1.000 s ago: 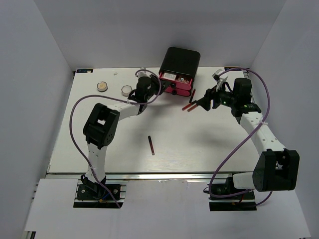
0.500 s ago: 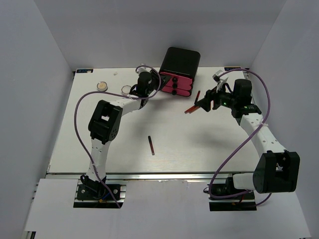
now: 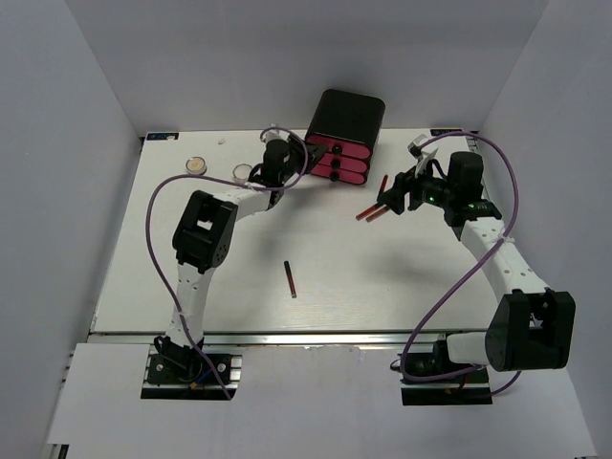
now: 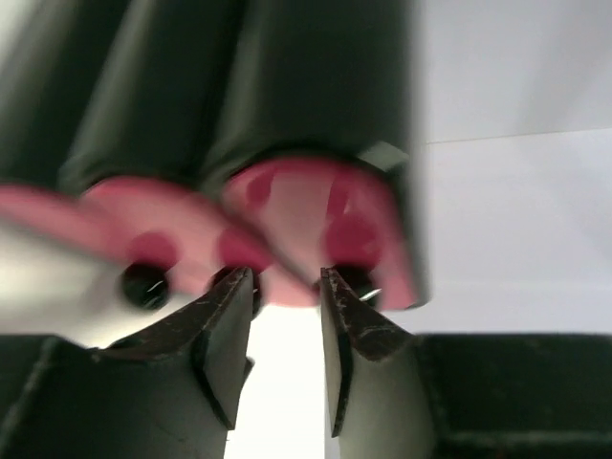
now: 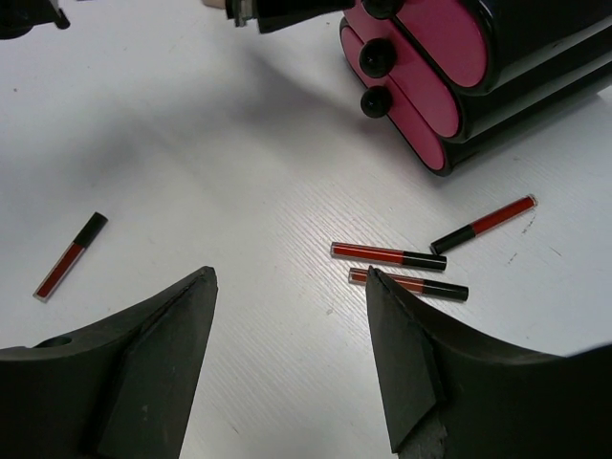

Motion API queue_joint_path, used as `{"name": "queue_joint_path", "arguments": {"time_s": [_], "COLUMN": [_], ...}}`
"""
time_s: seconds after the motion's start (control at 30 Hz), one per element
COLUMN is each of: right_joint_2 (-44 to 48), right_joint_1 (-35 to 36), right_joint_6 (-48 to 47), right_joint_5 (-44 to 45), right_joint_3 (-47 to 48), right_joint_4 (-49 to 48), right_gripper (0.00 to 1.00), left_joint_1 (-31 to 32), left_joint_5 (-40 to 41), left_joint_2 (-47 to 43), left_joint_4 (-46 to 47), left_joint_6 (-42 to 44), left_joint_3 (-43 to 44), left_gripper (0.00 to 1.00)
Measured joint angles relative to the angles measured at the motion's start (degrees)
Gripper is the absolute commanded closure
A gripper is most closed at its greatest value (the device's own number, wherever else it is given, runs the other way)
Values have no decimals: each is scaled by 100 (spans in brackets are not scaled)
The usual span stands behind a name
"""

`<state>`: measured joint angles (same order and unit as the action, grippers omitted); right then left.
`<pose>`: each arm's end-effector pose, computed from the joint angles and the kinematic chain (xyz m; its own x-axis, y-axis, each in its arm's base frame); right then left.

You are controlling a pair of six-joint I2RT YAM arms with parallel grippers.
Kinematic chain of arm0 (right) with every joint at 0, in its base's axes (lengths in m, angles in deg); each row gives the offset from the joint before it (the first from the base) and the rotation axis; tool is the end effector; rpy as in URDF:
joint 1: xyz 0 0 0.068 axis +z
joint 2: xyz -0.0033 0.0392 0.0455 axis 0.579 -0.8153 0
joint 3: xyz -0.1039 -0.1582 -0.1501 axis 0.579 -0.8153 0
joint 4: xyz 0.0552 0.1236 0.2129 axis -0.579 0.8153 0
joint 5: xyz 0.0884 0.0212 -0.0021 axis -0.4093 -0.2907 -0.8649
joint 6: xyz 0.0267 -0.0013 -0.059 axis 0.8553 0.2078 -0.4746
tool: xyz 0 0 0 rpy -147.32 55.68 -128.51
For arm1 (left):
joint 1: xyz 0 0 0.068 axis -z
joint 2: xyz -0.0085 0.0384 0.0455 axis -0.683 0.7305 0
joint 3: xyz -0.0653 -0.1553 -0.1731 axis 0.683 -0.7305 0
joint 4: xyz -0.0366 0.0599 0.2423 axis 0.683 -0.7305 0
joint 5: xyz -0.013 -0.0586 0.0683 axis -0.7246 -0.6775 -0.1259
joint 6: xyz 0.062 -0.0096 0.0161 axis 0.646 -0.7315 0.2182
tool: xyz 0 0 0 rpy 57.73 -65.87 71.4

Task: Organize the makeup

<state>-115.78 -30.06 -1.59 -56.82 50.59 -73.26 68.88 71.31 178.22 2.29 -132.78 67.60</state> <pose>0.3051 0.0595 0.2783 -0.2438 -0.1756 -0.9538 -0.6990 0.7136 0.0473 0.4587 -0.2278 0.1688 -0.5529 -0.7768 -0.3015 0.0077 0.3571 -0.9340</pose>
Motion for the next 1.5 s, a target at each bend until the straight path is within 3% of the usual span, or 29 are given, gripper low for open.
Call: {"name": "queue_joint_path", "arguments": {"time_s": [0.1,0.17,0.43,1.5], "right_joint_2": [0,0,-201,-859], "right_joint_1": [0,0,0,-125], "right_joint_6": [-37,-68,52,382], "right_joint_5": [26,66,538,920], "right_joint_3": [0,0,-114,-179], "right_joint_4": [42,107,400,634], "right_gripper": [27,12,11,11], "left_joint_1": [-20,-22,-35,15], "left_joint_5": [0,0,-131,-990], "left_joint_2": [-197,-332,-839,400], "left_joint_4": [90,116,284,603], "left_joint_6": [72,127,275,-33], "left_joint_3": [-546,-883,-1681,-378], "left_gripper": [43,41,40,40]}}
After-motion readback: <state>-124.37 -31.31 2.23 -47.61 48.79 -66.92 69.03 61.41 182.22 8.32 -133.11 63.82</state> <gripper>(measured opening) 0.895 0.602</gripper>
